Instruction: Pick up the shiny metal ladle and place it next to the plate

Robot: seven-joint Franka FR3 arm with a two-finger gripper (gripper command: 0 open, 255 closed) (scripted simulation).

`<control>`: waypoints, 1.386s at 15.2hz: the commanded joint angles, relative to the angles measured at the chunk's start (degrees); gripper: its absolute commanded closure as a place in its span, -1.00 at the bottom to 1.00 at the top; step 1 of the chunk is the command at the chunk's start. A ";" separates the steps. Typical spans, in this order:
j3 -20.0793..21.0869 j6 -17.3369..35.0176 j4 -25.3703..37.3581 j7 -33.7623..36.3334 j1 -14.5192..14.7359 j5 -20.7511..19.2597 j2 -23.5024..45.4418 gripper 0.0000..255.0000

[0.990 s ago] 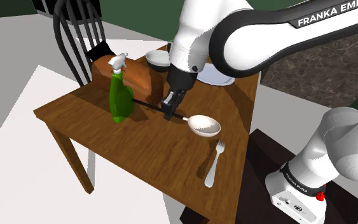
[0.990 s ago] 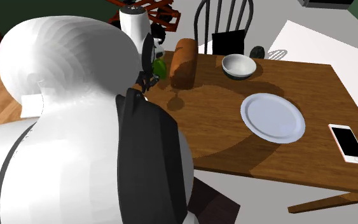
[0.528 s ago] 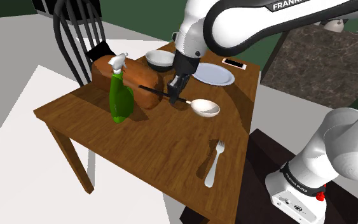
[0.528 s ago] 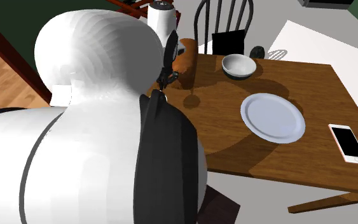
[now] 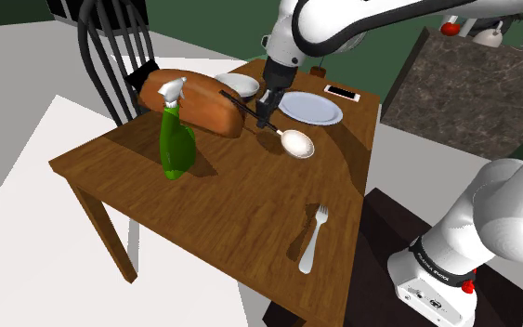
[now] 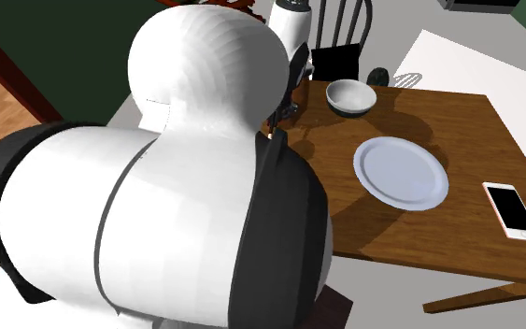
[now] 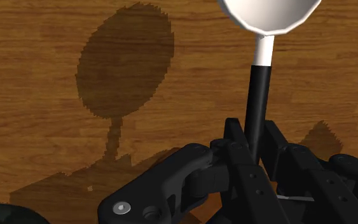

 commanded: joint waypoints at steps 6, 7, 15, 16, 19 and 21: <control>-4.62 -2.48 8.12 -8.71 -4.28 0.00 6.68 1.00; -5.18 -2.95 9.56 -9.86 -4.89 0.06 7.80 1.00; -7.50 -3.50 16.01 -15.36 -7.80 0.71 14.39 1.00; -7.48 -2.80 15.55 -15.46 -7.80 0.77 14.64 1.00; -7.44 -0.71 14.25 -15.79 -7.78 0.98 15.44 1.00; -7.40 0.67 13.44 -16.01 -7.78 1.12 16.03 1.00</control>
